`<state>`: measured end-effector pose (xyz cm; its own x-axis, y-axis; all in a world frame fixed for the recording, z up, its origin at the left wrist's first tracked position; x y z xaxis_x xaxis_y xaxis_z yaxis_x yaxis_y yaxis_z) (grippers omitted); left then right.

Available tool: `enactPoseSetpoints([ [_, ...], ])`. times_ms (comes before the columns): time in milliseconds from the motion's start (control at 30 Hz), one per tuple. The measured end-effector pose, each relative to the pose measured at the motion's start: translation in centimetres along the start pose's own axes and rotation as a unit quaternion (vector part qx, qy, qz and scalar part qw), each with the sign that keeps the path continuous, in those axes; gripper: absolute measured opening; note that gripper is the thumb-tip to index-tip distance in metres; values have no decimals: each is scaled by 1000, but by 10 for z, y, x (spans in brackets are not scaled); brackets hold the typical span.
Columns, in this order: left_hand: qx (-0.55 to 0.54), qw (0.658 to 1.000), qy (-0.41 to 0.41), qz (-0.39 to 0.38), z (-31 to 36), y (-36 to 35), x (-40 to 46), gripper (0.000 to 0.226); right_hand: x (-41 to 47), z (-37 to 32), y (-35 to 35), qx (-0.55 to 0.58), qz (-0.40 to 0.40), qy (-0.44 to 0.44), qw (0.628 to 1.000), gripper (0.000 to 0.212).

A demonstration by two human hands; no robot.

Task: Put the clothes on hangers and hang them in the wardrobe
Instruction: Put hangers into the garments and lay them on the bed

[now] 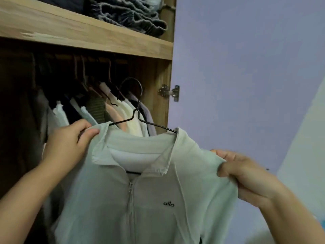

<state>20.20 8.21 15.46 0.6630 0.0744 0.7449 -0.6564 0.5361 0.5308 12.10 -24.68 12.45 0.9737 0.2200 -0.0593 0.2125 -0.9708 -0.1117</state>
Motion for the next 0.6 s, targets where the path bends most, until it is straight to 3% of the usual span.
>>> enactPoseSetpoints([
  [133, -27, 999, -35, 2, 69, -30, -33, 41, -54, -3, 62, -107, 95, 1, 990, 4],
  [233, -49, 997, -61, -6, 122, -54, -59, 34, -97, -2, 106, -205, 159, 12, 966, 18],
  [400, -124, 987, -85, -49, 186, -99, -91, 29, -155, 5, 164, -302, 287, 30, 909, 24],
  [600, -249, 948, -137, -141, 263, -162, -115, 41, -227, 9, 211, -401, 441, 25, 803, 22],
])
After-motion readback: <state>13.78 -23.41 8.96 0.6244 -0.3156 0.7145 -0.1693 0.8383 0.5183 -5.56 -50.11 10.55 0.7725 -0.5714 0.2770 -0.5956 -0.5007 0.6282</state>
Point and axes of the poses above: each hand's wrist, its own x-axis towards the middle knuckle, its own y-axis out of the back of the hand, z = x × y, the point moved 4 cm from there along x, towards the middle knuckle, and after that the axes turned 3 degrees about z, right-handed, at the moved point
